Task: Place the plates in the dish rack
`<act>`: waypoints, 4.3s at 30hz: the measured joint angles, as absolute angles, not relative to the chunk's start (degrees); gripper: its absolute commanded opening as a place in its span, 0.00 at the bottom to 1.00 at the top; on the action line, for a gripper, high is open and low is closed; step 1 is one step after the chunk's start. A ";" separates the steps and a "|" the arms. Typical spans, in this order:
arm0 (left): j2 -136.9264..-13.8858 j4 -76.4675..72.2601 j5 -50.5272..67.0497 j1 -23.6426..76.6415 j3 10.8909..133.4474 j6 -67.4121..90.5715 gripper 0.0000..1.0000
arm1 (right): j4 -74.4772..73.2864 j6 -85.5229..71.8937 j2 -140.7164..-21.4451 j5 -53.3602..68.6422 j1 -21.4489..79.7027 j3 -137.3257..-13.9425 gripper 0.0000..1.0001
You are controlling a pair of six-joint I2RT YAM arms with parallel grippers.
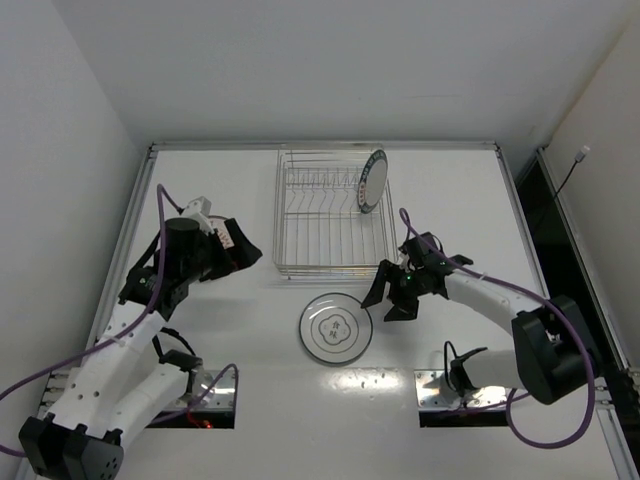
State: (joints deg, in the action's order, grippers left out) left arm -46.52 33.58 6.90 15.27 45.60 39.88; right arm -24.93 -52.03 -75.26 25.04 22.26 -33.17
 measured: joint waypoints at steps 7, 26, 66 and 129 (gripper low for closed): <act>-44.16 34.85 7.38 15.27 45.45 39.42 1.00 | -16.88 -56.40 -74.63 23.14 24.88 -27.38 0.68; -47.18 34.83 6.31 15.27 45.54 38.04 1.00 | -12.86 -60.07 -82.52 21.23 30.57 -33.06 0.38; -62.43 21.32 20.38 36.47 26.87 46.78 0.96 | -18.11 -73.19 -65.49 10.57 41.01 -27.66 0.56; -79.13 4.40 18.61 43.57 27.81 61.58 0.34 | -22.57 -74.61 -56.49 6.09 40.99 -26.65 0.54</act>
